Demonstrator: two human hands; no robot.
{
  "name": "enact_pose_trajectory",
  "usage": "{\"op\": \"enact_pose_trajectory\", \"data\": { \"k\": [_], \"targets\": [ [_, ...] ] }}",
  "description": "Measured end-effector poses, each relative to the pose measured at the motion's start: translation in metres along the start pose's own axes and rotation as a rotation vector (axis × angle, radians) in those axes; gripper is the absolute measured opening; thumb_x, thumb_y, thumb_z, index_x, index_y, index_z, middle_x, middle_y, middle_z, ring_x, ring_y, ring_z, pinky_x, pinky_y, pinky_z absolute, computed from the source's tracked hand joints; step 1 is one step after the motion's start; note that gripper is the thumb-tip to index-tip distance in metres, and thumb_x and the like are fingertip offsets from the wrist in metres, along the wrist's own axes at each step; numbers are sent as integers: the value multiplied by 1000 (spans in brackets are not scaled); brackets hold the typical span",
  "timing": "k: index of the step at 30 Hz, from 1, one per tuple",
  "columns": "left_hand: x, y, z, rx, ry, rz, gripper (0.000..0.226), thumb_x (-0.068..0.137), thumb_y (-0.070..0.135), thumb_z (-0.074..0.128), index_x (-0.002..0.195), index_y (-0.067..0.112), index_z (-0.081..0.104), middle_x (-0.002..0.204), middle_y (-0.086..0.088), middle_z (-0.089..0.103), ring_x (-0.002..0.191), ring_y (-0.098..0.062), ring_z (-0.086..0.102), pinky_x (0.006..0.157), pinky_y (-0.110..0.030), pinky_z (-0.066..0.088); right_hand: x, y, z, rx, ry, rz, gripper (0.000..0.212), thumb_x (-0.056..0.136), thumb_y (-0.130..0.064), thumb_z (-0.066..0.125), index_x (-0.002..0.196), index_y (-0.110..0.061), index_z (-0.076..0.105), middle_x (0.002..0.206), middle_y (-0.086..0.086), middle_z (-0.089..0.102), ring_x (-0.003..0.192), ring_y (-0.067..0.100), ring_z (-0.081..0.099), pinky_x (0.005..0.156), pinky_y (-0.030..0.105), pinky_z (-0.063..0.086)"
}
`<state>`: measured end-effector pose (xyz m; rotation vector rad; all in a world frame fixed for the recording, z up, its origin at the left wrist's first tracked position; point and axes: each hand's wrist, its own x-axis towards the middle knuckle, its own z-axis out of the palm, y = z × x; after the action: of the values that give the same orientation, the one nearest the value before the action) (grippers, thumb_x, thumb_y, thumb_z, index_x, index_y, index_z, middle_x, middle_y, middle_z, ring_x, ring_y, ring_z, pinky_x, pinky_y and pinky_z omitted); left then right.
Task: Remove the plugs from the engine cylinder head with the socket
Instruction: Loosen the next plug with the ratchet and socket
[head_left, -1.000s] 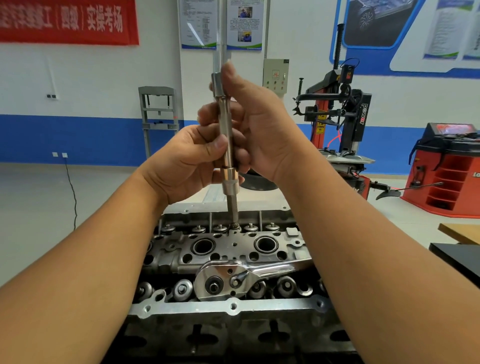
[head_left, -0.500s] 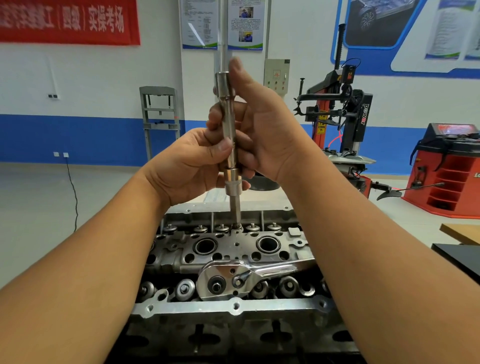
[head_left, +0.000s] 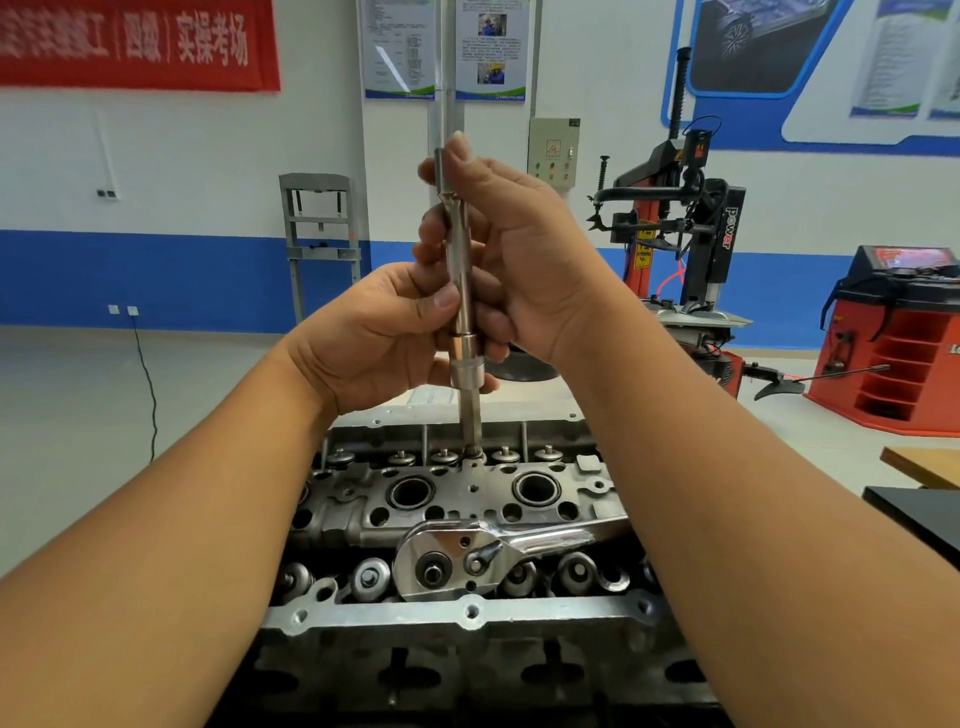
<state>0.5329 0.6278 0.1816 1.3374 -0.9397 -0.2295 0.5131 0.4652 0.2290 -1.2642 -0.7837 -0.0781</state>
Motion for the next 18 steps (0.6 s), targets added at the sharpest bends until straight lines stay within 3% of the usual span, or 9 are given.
{"op": "enact_pose_trajectory", "data": {
  "k": [5, 12, 18],
  "targets": [
    [4, -2, 1, 73, 111, 29, 47, 69, 36, 95, 103, 10, 78, 92, -11, 77, 87, -26, 76, 73, -38, 62, 2, 3, -4, -63, -7, -50, 17, 98, -27, 71, 90, -14, 64, 79, 7, 70, 75, 22, 67, 75, 39, 60],
    [-1, 1, 0, -40, 56, 27, 44, 83, 36, 83, 115, 7, 73, 100, -14, 75, 94, -31, 74, 85, -51, 61, 2, 1, -3, -40, -21, -5, 26, 102, -33, 64, 101, -8, 67, 89, 7, 75, 76, 21, 67, 67, 29, 58],
    [4, -2, 2, 37, 151, 75, 45, 65, 41, 97, 98, 15, 79, 91, -6, 76, 84, -20, 76, 78, -38, 62, 2, 3, -3, -72, 6, -22, 28, 95, -41, 66, 95, -14, 69, 82, 6, 73, 76, 22, 69, 74, 37, 58]
  ]
}}
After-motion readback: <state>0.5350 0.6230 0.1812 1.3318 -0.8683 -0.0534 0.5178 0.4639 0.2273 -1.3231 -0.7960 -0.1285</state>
